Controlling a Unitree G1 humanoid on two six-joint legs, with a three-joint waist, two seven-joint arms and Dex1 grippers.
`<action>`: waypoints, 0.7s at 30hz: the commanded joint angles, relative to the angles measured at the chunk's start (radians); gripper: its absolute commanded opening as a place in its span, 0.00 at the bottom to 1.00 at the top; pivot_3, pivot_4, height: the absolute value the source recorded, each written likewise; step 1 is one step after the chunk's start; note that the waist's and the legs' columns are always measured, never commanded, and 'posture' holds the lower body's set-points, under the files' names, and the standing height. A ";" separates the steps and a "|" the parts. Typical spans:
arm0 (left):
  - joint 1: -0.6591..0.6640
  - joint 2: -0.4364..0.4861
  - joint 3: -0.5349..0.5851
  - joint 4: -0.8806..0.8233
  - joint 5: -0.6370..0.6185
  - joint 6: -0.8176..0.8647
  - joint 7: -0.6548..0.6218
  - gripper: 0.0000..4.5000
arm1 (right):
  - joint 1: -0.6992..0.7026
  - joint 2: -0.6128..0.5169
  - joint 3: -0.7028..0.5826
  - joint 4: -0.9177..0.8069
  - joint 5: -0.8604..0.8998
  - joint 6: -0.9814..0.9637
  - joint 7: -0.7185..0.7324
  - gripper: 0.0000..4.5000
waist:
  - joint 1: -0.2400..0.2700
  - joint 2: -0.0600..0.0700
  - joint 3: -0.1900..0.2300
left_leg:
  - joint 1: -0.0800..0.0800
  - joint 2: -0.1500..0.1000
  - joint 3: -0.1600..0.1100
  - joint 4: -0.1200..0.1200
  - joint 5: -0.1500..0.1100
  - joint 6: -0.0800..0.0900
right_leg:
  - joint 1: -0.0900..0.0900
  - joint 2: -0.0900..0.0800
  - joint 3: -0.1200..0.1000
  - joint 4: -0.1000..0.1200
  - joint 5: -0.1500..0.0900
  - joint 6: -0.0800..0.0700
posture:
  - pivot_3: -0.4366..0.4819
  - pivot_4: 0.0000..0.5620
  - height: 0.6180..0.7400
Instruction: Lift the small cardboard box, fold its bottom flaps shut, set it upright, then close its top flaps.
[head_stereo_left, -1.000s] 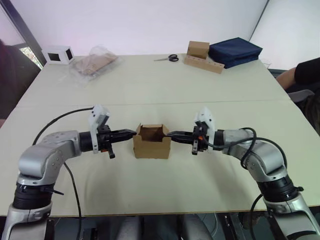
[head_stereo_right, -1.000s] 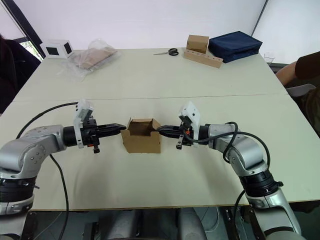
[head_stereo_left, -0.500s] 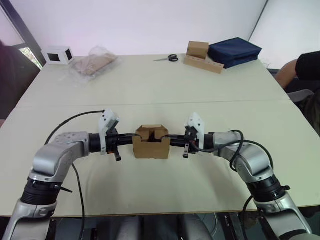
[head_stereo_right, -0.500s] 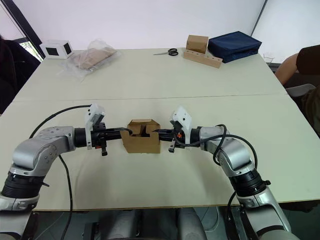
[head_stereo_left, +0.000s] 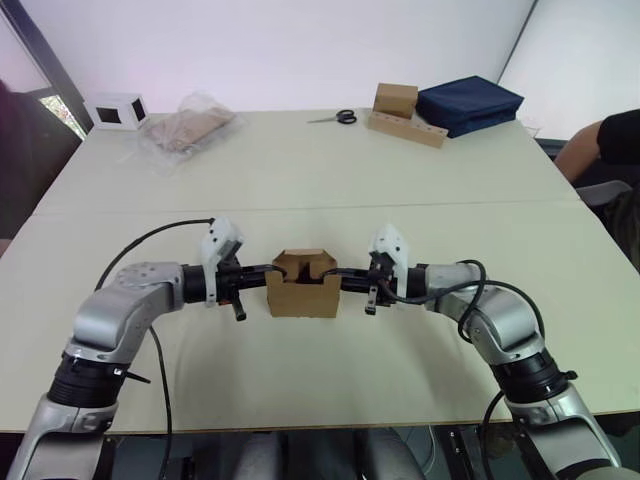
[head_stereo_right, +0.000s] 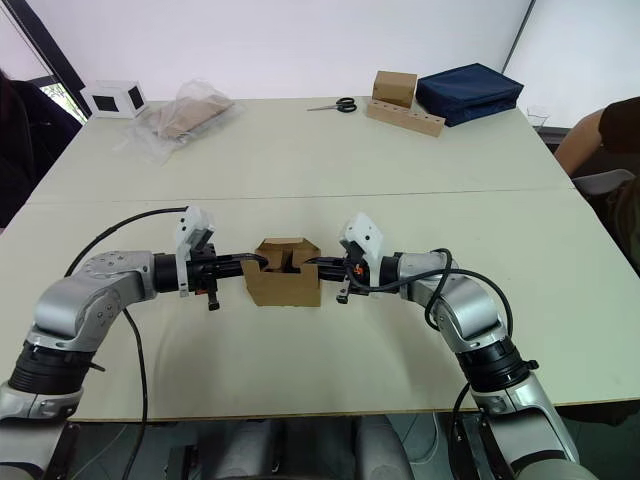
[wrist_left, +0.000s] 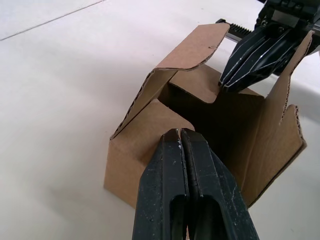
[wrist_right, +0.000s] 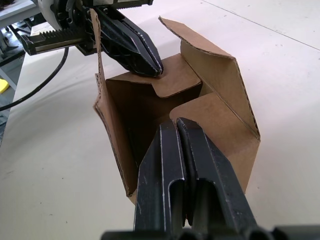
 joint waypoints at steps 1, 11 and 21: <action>0.020 0.003 -0.023 0.009 0.035 -0.006 0.015 0.01 | -0.006 -0.006 -0.011 0.006 -0.012 0.012 0.000 0.00 | 0.000 0.000 0.000 | 0.000 0.000 0.000 0.000 0.000 0.000 | 0.000 0.000 0.000 0.000 0.000 0.000 | 0.48 0.27 1.00; 0.040 0.021 -0.067 0.006 0.078 -0.028 0.003 0.01 | -0.020 -0.026 0.031 0.021 -0.069 0.010 0.018 0.00 | 0.000 0.002 -0.003 | 0.002 0.000 0.000 0.000 0.000 0.000 | 0.002 0.000 0.000 0.000 0.000 0.000 | 0.48 0.27 1.00; 0.014 0.051 -0.141 0.011 0.188 -0.056 0.018 0.01 | -0.049 -0.057 0.056 -0.018 -0.105 0.060 0.030 0.00 | 0.003 0.006 -0.010 | 0.016 0.000 0.000 -0.004 -0.001 0.002 | 0.016 0.000 0.000 -0.005 0.000 0.000 | 0.48 0.27 1.00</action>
